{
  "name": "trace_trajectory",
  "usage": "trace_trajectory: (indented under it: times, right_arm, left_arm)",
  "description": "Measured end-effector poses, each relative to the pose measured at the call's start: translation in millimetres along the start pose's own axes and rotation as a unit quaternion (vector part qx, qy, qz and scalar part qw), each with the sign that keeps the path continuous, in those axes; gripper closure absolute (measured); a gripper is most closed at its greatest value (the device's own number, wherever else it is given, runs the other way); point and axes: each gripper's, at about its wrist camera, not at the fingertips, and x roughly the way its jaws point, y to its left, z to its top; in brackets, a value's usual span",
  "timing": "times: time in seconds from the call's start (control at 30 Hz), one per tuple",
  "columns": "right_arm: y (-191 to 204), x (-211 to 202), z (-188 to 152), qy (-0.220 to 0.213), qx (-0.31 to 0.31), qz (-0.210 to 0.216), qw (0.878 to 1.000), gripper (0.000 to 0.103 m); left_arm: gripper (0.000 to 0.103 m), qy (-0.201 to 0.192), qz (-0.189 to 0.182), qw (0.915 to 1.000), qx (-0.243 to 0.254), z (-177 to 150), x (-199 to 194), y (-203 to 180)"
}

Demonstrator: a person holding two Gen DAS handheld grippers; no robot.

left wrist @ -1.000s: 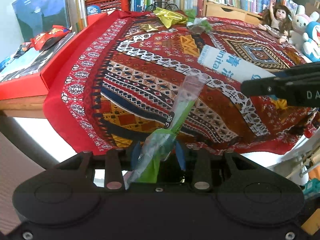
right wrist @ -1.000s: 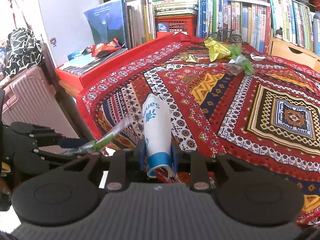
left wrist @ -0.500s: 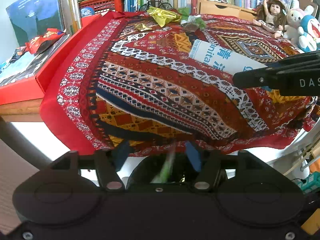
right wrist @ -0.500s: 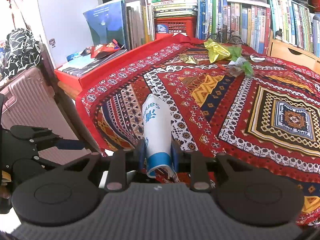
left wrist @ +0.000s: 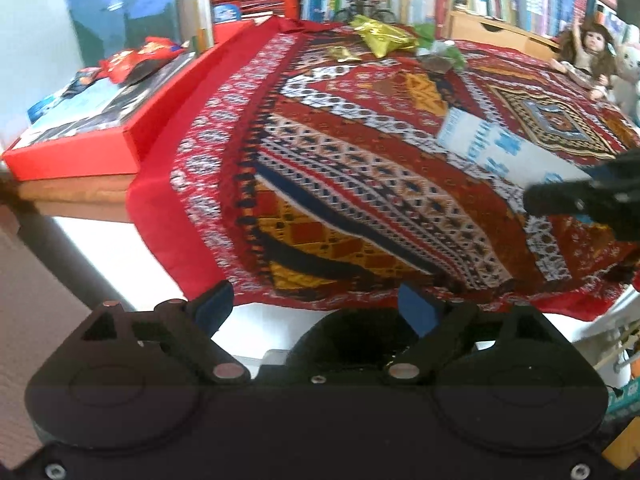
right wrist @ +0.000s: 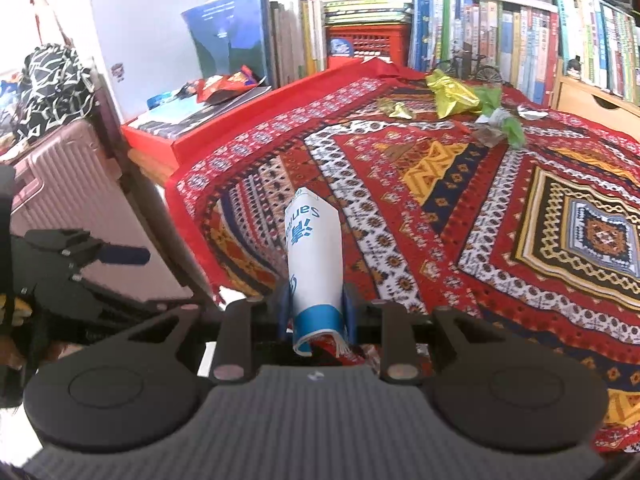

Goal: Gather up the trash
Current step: 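Open the left gripper to drop the bag while the right gripper drops the tissue pack, then move both grippers back over the wrapper pile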

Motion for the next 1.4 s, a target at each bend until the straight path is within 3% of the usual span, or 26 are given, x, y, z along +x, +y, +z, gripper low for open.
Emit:
trace_trajectory:
  times: [0.2,0.37,0.4,0.43,0.47,0.53,0.67,0.73,1.07,1.23,1.4]
  right_arm:
    - [9,0,-11,0.019,0.000,0.017,1.000,0.071]
    - [16,4,-19,0.027,-0.005,0.023,0.999,0.063]
    - [17,5,-20,0.029,-0.004,0.025,0.999,0.046]
    - [18,5,-21,0.028,-0.003,0.022,0.999,0.037]
    - [18,5,-22,0.027,-0.004,0.020,0.999,0.035]
    - [20,5,-22,0.024,-0.006,0.016,1.000,0.020]
    - [20,3,-17,0.014,-0.012,-0.003,1.000,0.011]
    - [18,2,-15,0.010,-0.012,-0.011,1.000,0.000]
    - [15,5,-11,0.013,-0.005,-0.033,0.999,0.000]
    - [10,0,-10,0.005,0.008,-0.042,0.999,0.000]
    - [-6,-14,14,-0.033,0.030,-0.041,0.998,0.000]
  left_arm:
    - [0.008,0.000,0.012,0.9999,-0.003,5,-1,13]
    - [0.007,-0.005,0.025,0.9994,-0.024,8,-1,21]
    - [0.007,-0.005,0.025,0.9992,-0.030,8,-2,22]
    - [0.007,-0.007,0.026,0.9990,-0.035,8,-3,22]
    - [0.007,-0.010,0.028,0.9988,-0.038,7,-5,23]
    - [0.006,-0.015,0.030,0.9986,-0.042,5,-8,23]
    - [0.006,-0.006,0.030,0.9986,-0.043,2,-5,24]
    - [0.006,-0.004,0.028,0.9984,-0.049,2,-5,26]
    - [0.001,-0.012,-0.002,0.9936,-0.112,1,-6,43]
    - [0.001,-0.027,0.002,0.9927,-0.117,9,-10,44]
    - [0.000,-0.046,-0.013,0.9933,-0.105,35,-21,38]
